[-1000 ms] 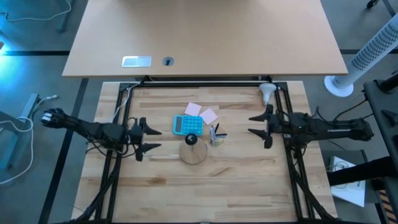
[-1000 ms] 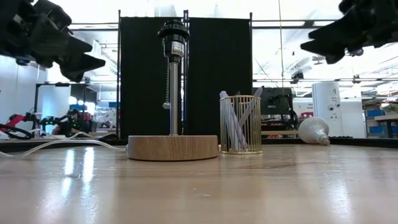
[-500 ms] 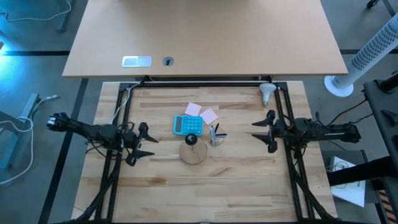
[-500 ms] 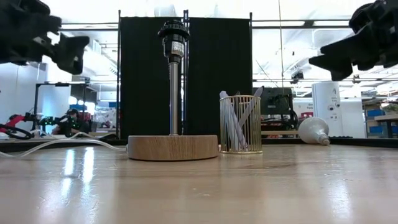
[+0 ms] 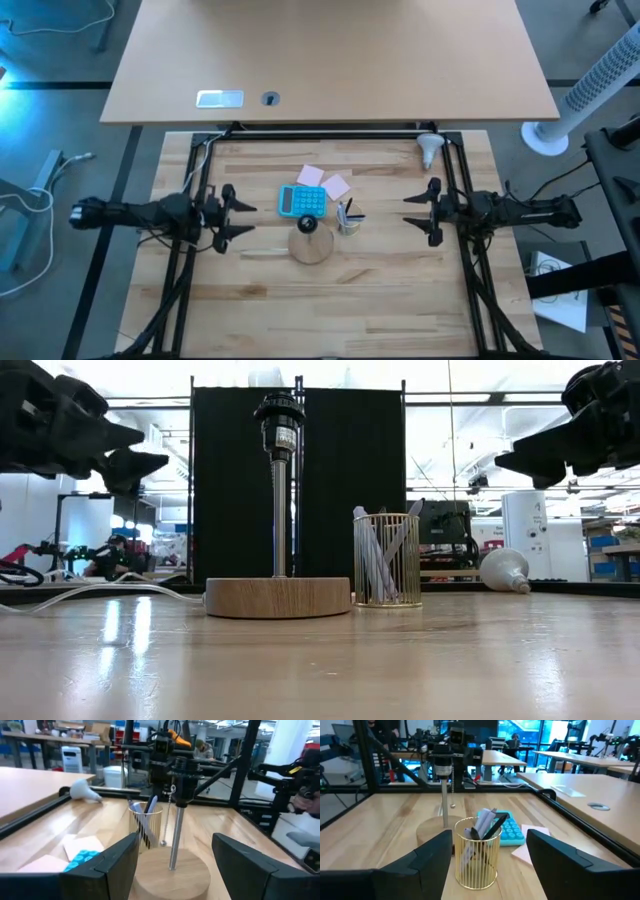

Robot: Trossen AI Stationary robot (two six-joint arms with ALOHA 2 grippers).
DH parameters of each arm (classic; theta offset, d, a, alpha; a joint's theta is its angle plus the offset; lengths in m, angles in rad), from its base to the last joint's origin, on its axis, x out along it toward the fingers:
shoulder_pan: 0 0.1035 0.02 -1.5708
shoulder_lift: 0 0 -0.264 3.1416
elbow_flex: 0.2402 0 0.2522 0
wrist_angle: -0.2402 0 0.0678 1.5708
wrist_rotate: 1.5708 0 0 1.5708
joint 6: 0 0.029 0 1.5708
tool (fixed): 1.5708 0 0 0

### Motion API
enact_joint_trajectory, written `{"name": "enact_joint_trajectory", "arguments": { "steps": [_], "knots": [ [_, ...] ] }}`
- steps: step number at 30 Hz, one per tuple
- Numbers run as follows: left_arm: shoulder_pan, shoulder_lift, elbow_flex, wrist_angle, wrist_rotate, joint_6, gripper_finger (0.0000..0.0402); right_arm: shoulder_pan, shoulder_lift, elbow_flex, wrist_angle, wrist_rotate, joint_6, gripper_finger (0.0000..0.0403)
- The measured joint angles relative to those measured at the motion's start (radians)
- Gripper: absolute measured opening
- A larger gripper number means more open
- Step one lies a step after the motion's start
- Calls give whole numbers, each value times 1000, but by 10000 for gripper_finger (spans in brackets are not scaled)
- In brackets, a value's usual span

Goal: Screw lightbulb
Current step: Return to Home Position

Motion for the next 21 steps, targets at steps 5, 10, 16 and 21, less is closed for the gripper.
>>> {"name": "enact_joint_trajectory", "arguments": {
  "steps": [5, 10, 16, 21],
  "knots": [
    [116, -99, 10, -93, 215, -52, 243, 0, 0, 0, 0, 0, -34, 256],
    [128, -94, 11, -84, 320, -32, 243, 0, -1, 0, 0, 2, -51, 259],
    [128, -90, 11, -81, 321, -65, 243, 0, 0, 0, 1, 2, -7, 251],
    [128, -67, 10, -77, 321, -111, 243, 0, 22, 0, 1, 1, 26, 242]
  ]
}}
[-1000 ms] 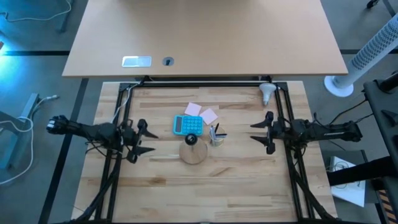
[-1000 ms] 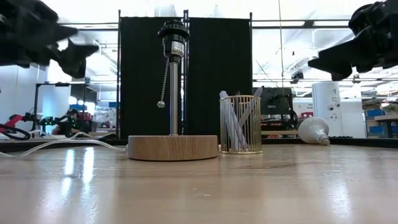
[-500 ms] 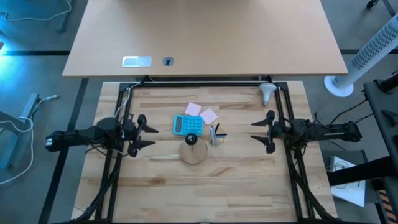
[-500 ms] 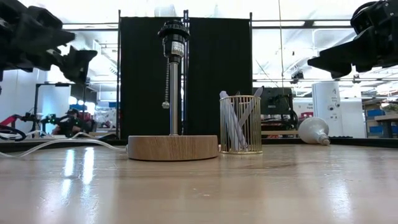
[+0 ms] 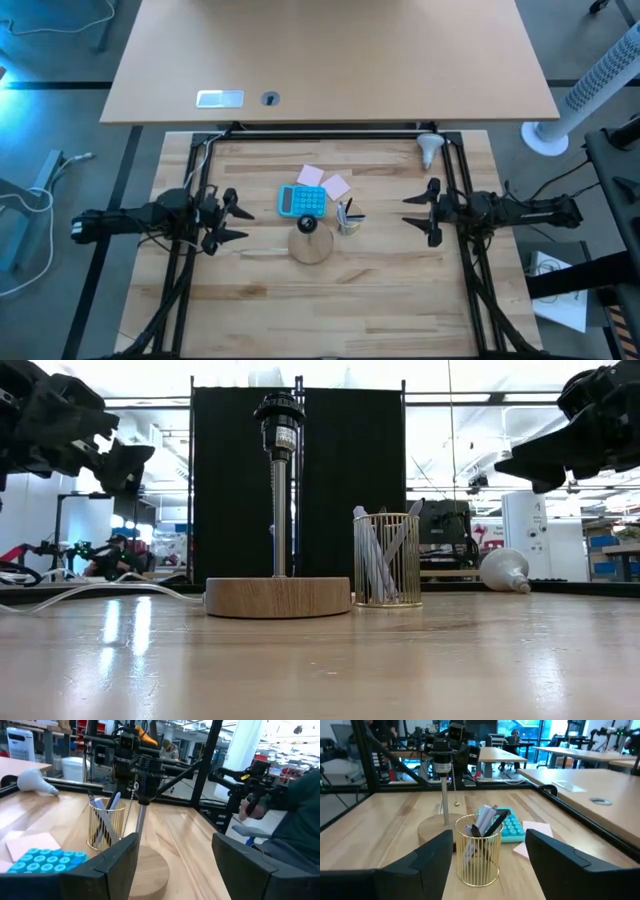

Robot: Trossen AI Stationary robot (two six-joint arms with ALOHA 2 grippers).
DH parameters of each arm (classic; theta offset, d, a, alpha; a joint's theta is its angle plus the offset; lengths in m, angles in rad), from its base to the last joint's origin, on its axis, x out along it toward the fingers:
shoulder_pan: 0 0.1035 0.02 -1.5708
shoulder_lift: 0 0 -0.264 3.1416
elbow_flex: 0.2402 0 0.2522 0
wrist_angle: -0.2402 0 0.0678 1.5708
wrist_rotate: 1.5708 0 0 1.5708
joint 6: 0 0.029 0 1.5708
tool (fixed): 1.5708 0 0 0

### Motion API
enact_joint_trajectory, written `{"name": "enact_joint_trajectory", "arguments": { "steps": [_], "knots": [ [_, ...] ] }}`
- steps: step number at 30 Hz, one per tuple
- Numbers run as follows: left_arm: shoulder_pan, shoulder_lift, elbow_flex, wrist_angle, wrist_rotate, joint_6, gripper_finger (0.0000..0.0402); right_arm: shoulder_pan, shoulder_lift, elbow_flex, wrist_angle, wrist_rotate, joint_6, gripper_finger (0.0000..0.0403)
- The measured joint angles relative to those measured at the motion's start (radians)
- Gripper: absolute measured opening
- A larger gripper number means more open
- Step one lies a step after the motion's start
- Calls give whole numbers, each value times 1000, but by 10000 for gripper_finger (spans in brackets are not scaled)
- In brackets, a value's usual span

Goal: Screw lightbulb
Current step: Return to Home Position

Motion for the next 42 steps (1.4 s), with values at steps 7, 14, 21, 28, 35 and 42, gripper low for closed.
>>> {"name": "enact_joint_trajectory", "arguments": {
  "steps": [7, 14, 21, 28, 35, 42],
  "knots": [
    [0, 44, 0, 2, 0, -2, 243, 0, 36, 0, -1, -1, 67, 232],
    [0, 105, -1, 3, 0, -2, 243, 0, 45, 0, 0, 0, 58, 237],
    [0, 168, -1, 4, 0, -2, 243, 0, 45, 0, 0, -1, 63, 251],
    [0, 227, -1, 4, -1, -2, 243, 0, 45, 0, 0, -1, 64, 260],
    [0, 281, -1, 4, -1, -2, 243, 0, 45, 0, 0, -1, 63, 261],
    [0, 324, -1, 4, -1, -2, 243, 0, 45, 0, 0, -1, 64, 248]
  ]
}}
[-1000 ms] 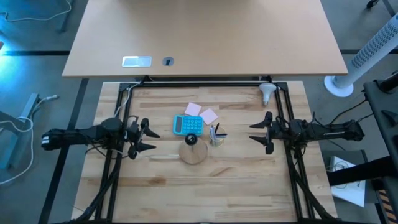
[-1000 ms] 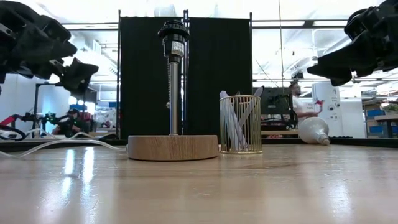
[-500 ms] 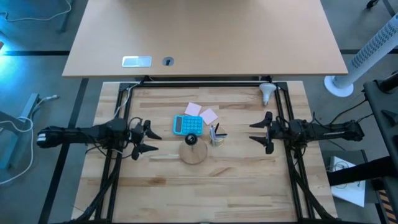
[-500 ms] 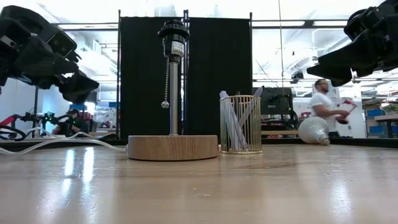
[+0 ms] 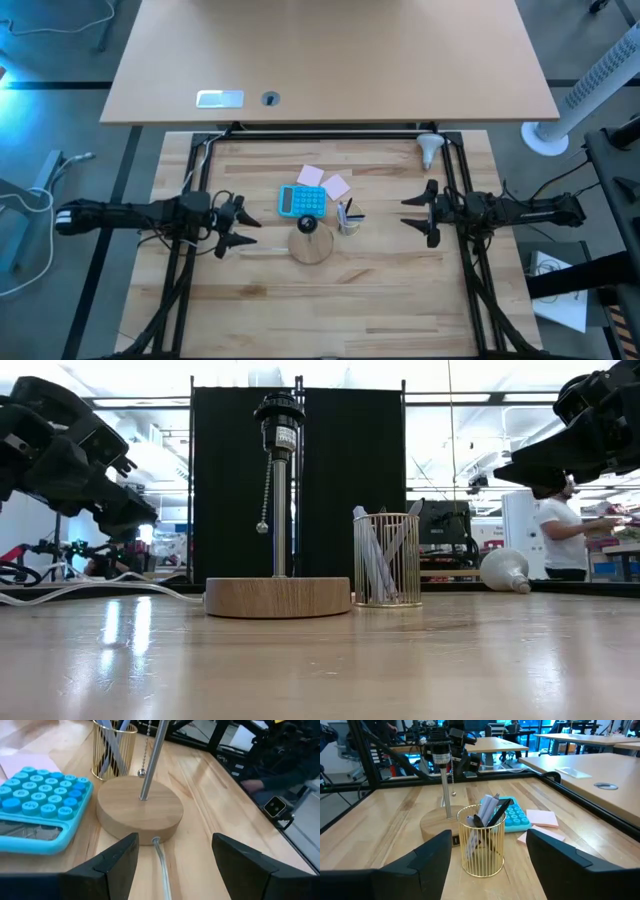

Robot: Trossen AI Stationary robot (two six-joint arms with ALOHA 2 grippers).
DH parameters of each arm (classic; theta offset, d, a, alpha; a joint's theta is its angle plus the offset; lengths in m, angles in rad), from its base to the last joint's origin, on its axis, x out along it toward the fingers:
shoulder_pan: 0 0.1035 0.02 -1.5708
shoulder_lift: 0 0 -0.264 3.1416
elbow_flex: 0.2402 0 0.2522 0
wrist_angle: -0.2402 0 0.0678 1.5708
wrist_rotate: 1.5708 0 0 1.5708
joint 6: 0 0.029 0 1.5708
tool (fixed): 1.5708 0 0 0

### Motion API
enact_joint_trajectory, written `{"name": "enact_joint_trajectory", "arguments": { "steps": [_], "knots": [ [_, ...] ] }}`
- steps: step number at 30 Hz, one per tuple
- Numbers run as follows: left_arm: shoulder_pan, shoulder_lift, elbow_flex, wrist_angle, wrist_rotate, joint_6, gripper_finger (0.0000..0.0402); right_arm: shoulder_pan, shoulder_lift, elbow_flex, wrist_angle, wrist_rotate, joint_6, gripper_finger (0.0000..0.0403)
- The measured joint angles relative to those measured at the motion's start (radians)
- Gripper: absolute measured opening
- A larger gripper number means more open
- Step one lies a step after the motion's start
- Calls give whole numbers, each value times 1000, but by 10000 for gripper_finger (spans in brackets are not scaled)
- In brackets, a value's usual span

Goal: Screw lightbulb
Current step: Return to Home Position

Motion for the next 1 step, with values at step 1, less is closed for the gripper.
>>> {"name": "enact_joint_trajectory", "arguments": {
  "steps": [1],
  "knots": [
    [0, 6, 0, 0, 0, 0, 243, 0, 0, 0, 0, 0, 0, 247]
  ]
}}
